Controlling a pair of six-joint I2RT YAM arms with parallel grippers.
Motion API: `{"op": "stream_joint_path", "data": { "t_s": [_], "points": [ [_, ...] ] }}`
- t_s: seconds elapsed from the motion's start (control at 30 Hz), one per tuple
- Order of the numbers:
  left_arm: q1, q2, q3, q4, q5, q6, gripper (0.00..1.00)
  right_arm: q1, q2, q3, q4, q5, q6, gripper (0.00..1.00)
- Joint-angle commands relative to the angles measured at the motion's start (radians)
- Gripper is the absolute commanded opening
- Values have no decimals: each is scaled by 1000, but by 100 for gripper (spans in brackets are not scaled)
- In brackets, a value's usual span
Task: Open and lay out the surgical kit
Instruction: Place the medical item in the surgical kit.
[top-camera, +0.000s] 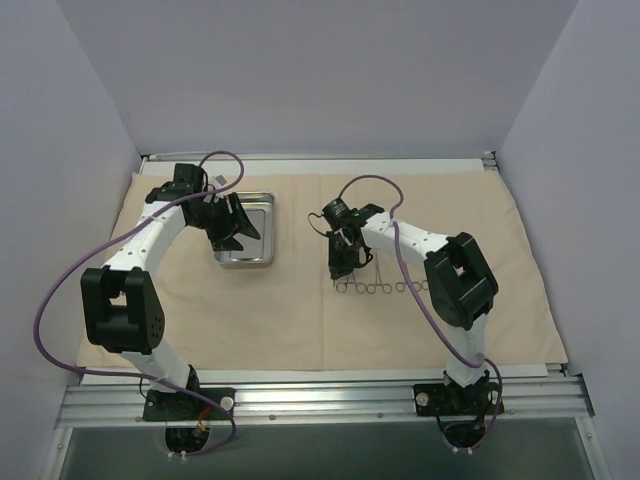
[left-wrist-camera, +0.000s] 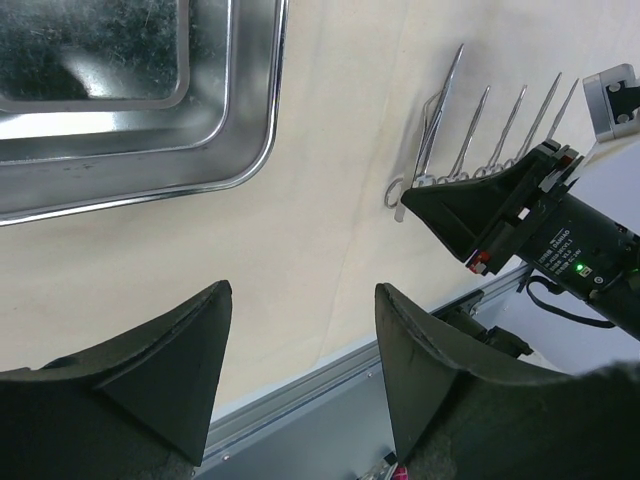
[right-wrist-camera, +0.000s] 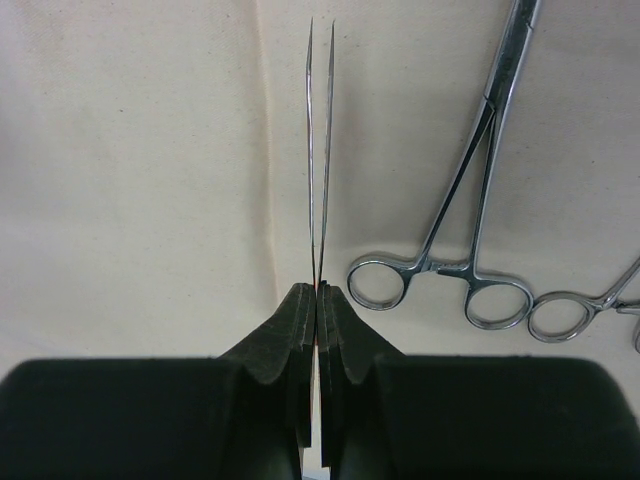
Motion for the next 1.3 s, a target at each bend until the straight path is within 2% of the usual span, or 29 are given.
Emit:
{"op": "stream_joint_path", "data": {
  "t_s": [0.0,0.17,0.3,0.43,0.8,1.27],
  "points": [
    [6,1,12,-4,7,27,67,-10,5,49,-57,46,-29,0],
    [6,7,16,-1,-4,36,67,-59,-64,58,-106,76,-78,0],
    [4,20,25,10,-14,47,67,-127,-150,17,-112,78,-166,0],
    [7,50,45,10,-23,65,67,-144,-176,6,-126,61,-254,0],
    [13,91,105,-2,-68,82,67,-13,-78,9,-25,-18,-89,0],
    [18,113,142,-28,-71,83,67,4,2,-43,58,-37,-61,0]
  ]
}}
